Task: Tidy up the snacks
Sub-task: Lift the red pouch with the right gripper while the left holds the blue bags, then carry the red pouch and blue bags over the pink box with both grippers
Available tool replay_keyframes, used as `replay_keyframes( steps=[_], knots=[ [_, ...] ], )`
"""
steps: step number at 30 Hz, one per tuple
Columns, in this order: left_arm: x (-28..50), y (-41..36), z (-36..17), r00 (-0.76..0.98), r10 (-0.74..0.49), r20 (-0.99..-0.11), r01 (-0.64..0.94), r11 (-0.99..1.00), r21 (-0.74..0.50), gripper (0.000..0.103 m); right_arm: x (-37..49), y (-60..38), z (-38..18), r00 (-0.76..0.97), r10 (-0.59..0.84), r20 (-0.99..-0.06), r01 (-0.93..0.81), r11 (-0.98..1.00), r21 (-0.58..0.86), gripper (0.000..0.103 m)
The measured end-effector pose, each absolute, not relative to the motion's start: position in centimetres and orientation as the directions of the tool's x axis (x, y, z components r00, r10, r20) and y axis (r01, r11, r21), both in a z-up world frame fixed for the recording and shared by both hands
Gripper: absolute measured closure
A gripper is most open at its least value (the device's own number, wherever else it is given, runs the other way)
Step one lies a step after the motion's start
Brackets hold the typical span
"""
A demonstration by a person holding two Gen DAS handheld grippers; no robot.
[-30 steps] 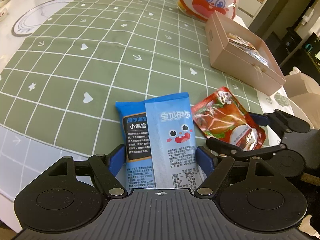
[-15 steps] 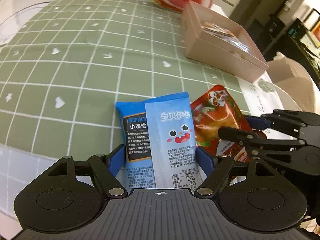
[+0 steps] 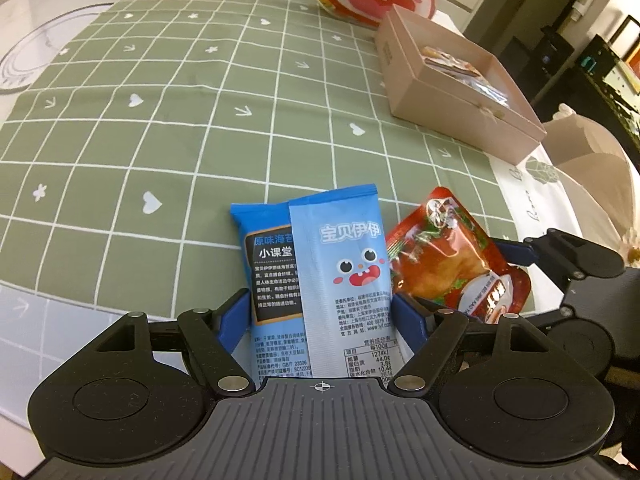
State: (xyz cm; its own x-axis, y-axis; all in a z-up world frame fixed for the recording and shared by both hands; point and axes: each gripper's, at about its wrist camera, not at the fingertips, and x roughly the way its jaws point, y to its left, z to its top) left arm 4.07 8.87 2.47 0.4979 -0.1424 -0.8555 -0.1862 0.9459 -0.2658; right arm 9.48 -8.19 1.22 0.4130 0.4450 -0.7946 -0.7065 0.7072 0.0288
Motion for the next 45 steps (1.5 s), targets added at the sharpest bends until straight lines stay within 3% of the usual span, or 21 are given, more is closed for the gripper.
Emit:
replay_keyframes(
  steps=[4,8,17,45],
  knots=[
    [4.1,8.9,2.5,0.498,-0.144,-0.855,-0.183,0.947,-0.266,0.021,9.6,-8.2,1.2,0.398,0.447,-0.801,-0.719,0.695,0.031,0.016],
    [4.4,8.6,2.5,0.495,-0.153,-0.855,-0.177,0.946,-0.272,0.022,8.8,-8.3,2.5,0.396,0.423,-0.815,-0.752,0.658,-0.023,0.052],
    [5.6,5.9,2.6,0.48,-0.224,-0.848,-0.081,0.951,-0.297,0.022,8.4,-11.3,4.7,0.401,0.422,-0.813,-0.723,0.691,0.002,0.071],
    [8.4,1.7,4.4,0.489,-0.219,-0.845,-0.011,0.966,-0.257,0.022,12.3,-16.5,7.7,0.499,0.43,-0.752,-0.603,0.796,0.055,0.084]
  ],
)
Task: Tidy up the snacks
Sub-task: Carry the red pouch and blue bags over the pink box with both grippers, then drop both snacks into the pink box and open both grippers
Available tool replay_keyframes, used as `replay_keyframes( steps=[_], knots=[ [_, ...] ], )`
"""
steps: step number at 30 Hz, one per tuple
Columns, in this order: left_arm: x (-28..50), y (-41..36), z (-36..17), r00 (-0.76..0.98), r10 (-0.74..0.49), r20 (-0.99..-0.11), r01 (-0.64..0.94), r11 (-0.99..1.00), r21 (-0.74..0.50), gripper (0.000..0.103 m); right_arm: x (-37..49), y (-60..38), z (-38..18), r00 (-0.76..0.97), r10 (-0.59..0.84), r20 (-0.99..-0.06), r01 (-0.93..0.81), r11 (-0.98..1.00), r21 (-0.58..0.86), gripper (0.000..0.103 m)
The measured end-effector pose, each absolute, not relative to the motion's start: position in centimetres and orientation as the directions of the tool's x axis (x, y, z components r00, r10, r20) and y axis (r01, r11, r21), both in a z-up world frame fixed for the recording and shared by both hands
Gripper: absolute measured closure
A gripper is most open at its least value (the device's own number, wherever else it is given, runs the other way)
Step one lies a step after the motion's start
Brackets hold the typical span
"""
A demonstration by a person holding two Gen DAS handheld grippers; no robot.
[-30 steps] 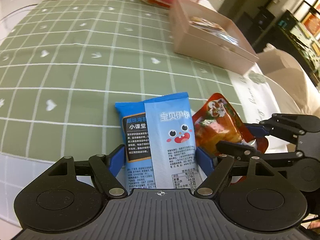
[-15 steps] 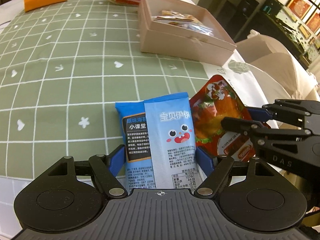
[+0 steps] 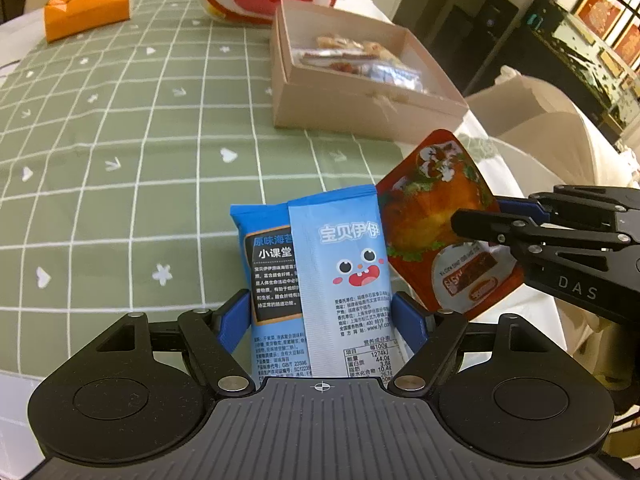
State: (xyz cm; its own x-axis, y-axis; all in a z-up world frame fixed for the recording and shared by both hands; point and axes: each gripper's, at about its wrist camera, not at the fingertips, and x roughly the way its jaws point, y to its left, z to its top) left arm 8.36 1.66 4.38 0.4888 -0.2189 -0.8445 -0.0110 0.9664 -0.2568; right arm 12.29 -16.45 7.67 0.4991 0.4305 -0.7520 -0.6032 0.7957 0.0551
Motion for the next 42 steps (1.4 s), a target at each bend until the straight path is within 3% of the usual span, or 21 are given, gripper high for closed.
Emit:
replay_keyframes(
  steps=[9,16,20,21,26,29,33,37,40,41,42],
  knots=[
    [11.7,3.0,8.2,0.574,-0.236,-0.784,-0.013,0.955,-0.297,0.022,14.9,-16.9,11.7,0.531,0.486,-0.694,-0.608,0.789,0.088,0.087],
    [19.5,3.3,13.7,0.689,-0.267,-0.673,0.072,0.95,-0.304,0.022,20.9,-17.3,16.5,0.63,0.484,-0.607,-0.568,0.82,0.063,0.087],
    [26.2,3.7,14.4,0.729,-0.337,-0.596,0.098,0.913,-0.396,0.02,27.8,-18.1,15.4,0.594,0.523,-0.612,-0.491,0.838,0.24,0.086],
    [27.8,3.9,13.8,0.726,-0.358,-0.587,0.108,0.902,-0.418,0.015,29.3,-18.3,14.6,0.573,0.54,-0.616,-0.482,0.83,0.279,0.085],
    [35.6,2.0,6.3,0.59,-0.248,-0.769,0.04,0.959,-0.279,0.015,33.6,-18.7,9.8,0.555,0.44,-0.706,-0.457,0.87,0.183,0.072],
    [35.2,0.9,5.3,0.602,-0.22,-0.767,0.066,0.972,-0.227,0.014,33.5,-19.4,8.1,0.566,0.442,-0.696,-0.494,0.858,0.143,0.069],
    [34.9,-2.8,4.8,0.556,-0.133,-0.82,0.22,0.975,-0.01,0.01,33.9,-18.9,5.3,0.525,0.432,-0.733,-0.491,0.858,0.154,0.069],
    [34.1,-1.4,7.0,0.643,-0.154,-0.75,0.167,0.984,-0.059,0.012,31.8,-18.6,5.4,0.569,0.399,-0.72,-0.453,0.882,0.13,0.066],
    [32.9,0.2,8.7,0.681,-0.183,-0.709,0.132,0.983,-0.128,0.012,28.9,-19.3,6.7,0.629,0.381,-0.677,-0.418,0.901,0.118,0.047],
    [32.4,0.6,8.9,0.67,-0.215,-0.71,0.147,0.977,-0.156,0.012,27.9,-19.4,7.1,0.652,0.366,-0.664,-0.403,0.909,0.105,0.036],
    [32.0,0.8,9.0,0.638,-0.273,-0.72,0.178,0.962,-0.207,0.012,26.8,-19.3,7.3,0.675,0.346,-0.651,-0.385,0.919,0.09,0.032]
  ],
)
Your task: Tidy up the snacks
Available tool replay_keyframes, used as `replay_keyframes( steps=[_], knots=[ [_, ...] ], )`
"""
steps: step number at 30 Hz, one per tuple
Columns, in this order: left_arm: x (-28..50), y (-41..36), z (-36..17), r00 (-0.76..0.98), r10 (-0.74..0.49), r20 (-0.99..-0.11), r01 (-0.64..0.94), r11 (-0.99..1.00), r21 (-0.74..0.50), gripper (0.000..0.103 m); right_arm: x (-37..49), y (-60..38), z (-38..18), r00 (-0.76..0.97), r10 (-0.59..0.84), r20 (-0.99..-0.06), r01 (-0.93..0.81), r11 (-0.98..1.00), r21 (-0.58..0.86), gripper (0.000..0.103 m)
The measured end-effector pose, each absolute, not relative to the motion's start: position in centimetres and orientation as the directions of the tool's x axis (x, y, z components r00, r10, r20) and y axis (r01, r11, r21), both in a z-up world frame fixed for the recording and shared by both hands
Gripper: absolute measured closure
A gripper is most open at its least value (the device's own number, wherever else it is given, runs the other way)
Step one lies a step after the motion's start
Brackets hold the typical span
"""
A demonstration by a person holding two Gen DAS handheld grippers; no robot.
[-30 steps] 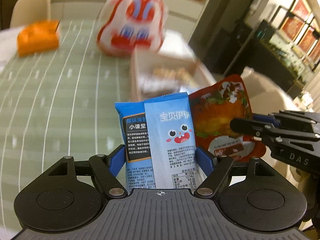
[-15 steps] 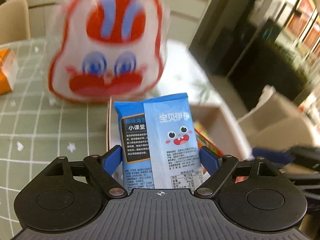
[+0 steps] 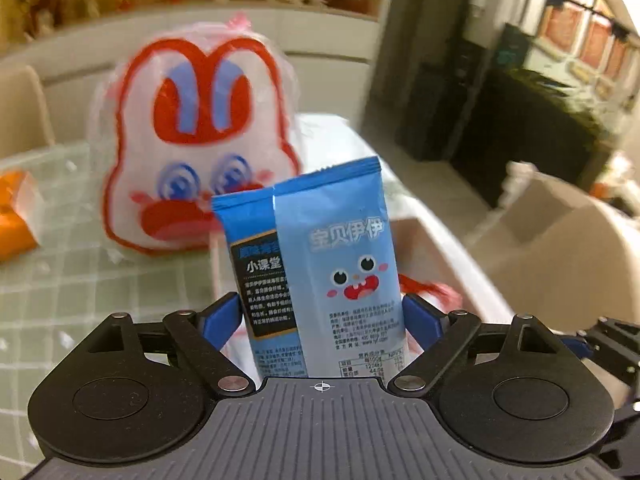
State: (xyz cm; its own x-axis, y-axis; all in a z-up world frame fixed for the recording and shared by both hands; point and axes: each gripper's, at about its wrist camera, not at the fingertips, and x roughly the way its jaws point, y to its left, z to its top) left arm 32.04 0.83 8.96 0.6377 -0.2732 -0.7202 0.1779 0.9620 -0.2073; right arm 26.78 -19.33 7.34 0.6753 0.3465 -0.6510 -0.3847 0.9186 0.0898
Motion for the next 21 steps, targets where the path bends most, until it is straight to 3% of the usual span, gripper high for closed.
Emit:
replay_keyframes(
  steps=[2,5,7,11,14,21],
  knots=[
    [32.5,0.7,8.5,0.558,-0.346,-0.754,0.206,0.938,-0.278,0.012,24.6,-18.8,7.6,0.709,0.301,-0.638,-0.337,0.939,0.069,0.032],
    [33.8,-0.3,7.3,0.48,-0.269,-0.835,0.194,0.961,-0.198,0.013,22.6,-17.4,7.9,0.713,0.262,-0.65,-0.334,0.943,0.013,0.031],
    [33.8,-0.6,7.1,0.471,-0.249,-0.846,0.189,0.965,-0.179,0.016,21.4,-17.2,8.0,0.735,0.223,-0.64,-0.308,0.951,-0.022,0.031],
    [33.5,-0.4,6.9,0.405,-0.32,-0.857,0.189,0.946,-0.264,0.017,19.8,-18.6,7.5,0.723,0.226,-0.653,-0.295,0.956,0.004,0.031],
    [32.4,0.2,8.8,0.492,-0.276,-0.826,0.136,0.961,-0.24,0.022,19.3,-19.5,7.3,0.721,0.226,-0.655,-0.266,0.963,0.04,0.031],
    [25.7,1.5,11.0,0.691,-0.24,-0.682,0.128,0.969,-0.21,0.023,16.6,-19.5,5.2,0.716,0.219,-0.663,-0.229,0.971,0.073,0.027]
  ],
)
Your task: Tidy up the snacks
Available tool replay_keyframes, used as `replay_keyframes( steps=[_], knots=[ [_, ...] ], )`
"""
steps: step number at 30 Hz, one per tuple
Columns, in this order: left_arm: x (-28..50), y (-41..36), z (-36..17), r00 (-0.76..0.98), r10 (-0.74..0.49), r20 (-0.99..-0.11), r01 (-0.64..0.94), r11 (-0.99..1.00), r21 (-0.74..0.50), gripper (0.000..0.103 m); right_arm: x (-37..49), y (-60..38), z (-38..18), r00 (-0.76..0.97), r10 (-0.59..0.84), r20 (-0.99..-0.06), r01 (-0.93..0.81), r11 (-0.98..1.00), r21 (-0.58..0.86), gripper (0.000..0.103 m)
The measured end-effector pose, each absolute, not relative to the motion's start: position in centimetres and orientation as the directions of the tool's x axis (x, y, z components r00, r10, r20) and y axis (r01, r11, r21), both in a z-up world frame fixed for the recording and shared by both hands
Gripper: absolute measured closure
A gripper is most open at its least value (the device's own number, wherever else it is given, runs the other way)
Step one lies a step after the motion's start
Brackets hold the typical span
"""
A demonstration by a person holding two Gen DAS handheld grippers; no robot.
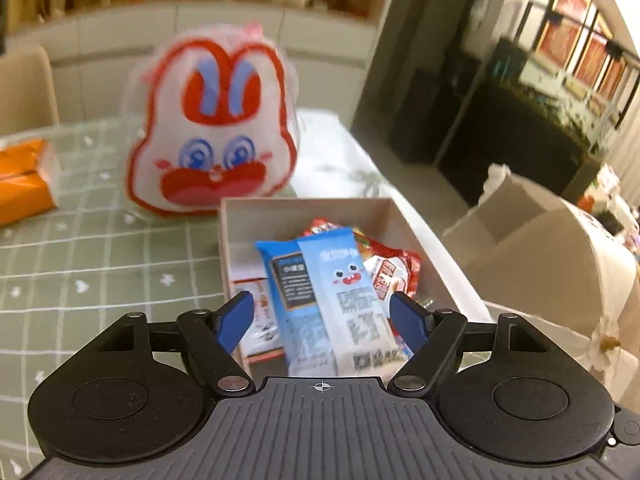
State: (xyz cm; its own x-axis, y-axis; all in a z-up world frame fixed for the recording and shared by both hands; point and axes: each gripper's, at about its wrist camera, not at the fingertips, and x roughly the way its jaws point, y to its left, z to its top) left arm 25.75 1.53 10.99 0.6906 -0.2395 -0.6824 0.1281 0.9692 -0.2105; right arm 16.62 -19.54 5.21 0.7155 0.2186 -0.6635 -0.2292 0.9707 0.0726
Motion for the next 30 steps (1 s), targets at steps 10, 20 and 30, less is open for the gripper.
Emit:
replay_keyframes(
  steps=[10,20,30],
  knots=[
    [8.0,0.5,2.4,0.709,-0.121,-0.695,0.02,0.988,-0.151,0.023,10.0,-17.3,0.3,0.656,0.228,-0.719,-0.215,0.97,0.111,0.027],
    [4.8,-1.4,0.2,0.753,-0.004,-0.658,0.024,0.999,0.021,0.019,7.1,-17.5,-1.5,0.722,0.142,-0.677,-0.164,0.986,0.031,0.009],
    [4.6,-1.6,-0.2,0.766,0.017,-0.643,-0.006,1.0,0.02,0.02,7.6,-17.9,-1.7,0.724,0.131,-0.678,-0.149,0.988,0.032,0.001]
  ],
)
